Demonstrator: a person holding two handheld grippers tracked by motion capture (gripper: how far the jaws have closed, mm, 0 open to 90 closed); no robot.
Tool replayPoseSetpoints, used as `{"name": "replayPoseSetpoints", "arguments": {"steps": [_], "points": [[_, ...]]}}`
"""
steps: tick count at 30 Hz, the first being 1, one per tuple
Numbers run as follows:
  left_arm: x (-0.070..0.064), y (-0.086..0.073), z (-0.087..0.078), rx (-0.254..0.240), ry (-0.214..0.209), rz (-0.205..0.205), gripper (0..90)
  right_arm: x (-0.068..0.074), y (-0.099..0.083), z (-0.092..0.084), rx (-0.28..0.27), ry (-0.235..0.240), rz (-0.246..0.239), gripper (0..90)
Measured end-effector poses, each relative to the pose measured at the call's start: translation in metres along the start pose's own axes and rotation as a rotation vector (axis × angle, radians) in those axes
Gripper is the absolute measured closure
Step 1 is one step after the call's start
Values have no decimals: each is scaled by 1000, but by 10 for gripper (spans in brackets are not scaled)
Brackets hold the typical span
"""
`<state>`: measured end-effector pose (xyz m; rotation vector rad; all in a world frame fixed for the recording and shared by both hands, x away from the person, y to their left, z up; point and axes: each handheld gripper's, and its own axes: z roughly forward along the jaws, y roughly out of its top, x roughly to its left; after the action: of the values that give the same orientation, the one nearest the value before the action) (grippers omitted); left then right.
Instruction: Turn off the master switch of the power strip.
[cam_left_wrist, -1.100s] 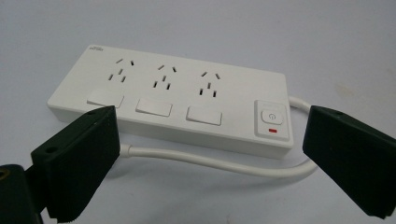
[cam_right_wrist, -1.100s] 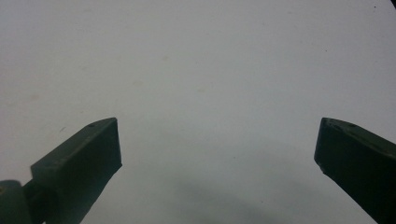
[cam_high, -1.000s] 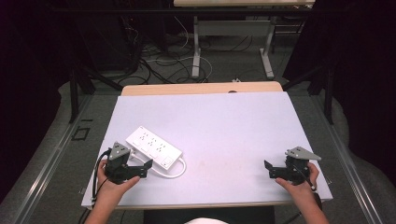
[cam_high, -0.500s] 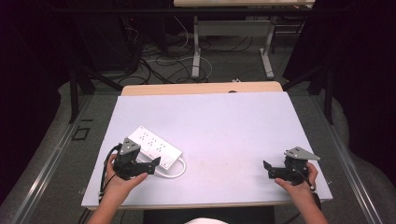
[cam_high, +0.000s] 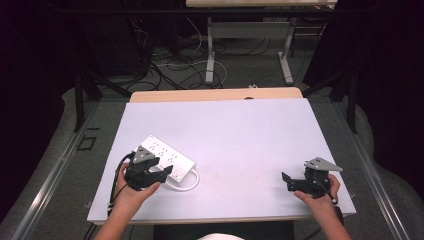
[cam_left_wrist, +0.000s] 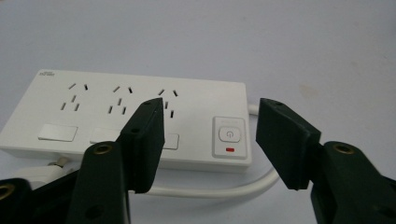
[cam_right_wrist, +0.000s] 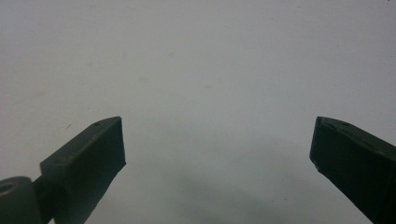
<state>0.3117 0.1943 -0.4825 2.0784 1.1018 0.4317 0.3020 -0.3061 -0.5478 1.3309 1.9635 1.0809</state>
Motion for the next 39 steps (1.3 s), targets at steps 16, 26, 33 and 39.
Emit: {"name": "replayPoseSetpoints", "arguments": {"steps": [16, 26, 33, 39], "points": [[-5, 4, 6, 40, -64, 6, 785, 0, 0, 1, -1, 2, 6, 39], [-8, 5, 15, 82, -64, -3, 899, -1, 0, 1, 2, 3, 0, 44], [-10, 7, 23, 117, -72, -11, 900, 0, -1, 1, 9, 12, 1, 45], [-10, 9, 32, 153, -88, 3, 900, -1, -1, 2, 5, 9, -6, 49]]}}
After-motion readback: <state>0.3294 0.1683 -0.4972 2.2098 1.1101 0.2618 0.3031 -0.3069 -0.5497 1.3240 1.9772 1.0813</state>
